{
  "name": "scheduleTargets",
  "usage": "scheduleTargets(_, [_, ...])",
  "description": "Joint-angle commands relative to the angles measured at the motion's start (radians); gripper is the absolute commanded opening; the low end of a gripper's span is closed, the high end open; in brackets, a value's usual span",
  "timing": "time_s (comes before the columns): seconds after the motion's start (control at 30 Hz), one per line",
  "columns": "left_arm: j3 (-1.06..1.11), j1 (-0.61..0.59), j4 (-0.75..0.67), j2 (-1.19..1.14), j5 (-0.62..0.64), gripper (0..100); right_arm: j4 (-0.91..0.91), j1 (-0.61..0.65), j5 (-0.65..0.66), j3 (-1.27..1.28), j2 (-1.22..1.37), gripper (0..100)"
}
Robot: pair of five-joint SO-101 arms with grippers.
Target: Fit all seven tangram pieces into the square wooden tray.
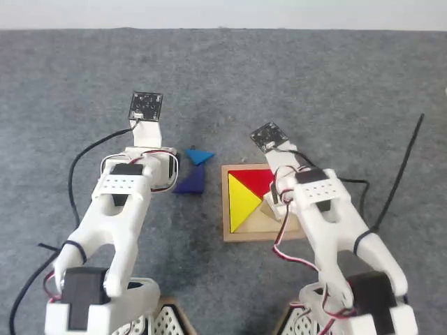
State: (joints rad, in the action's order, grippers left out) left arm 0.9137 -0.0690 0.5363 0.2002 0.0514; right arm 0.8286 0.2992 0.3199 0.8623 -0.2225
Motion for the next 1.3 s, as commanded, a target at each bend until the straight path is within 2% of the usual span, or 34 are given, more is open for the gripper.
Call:
scheduleTargets(0.0, [-0.002,0.006,-0.021,0.051,-0.012,16,-0.013,-0.013,-0.009,-0.069,0.027,14.3])
scheduleTargets(0.17, [-0.004,0.006,-0.021,0.051,-0.012,16,0.005,0.002,-0.041,-0.066,-0.007,14.3])
scheduleTargets(0.4, [-0.004,0.006,-0.023,0.051,-0.012,16,0.131,0.186,-0.038,0.018,-0.257,14.3])
scheduleTargets(0.57, [-0.004,0.006,-0.025,0.048,-0.012,16,0.174,0.252,-0.037,0.110,-0.317,14.3])
scheduleTargets(0.73, [-0.004,0.006,-0.025,0.046,-0.012,16,0.136,0.257,-0.037,0.127,-0.259,14.3])
scheduleTargets(0.93, [-0.004,0.002,-0.025,0.046,-0.012,16,0.022,0.248,-0.037,0.094,-0.061,14.3])
scheduleTargets(1.27, [-0.004,0.006,-0.025,0.044,-0.012,16,0.038,0.073,-0.044,-0.120,0.088,14.3])
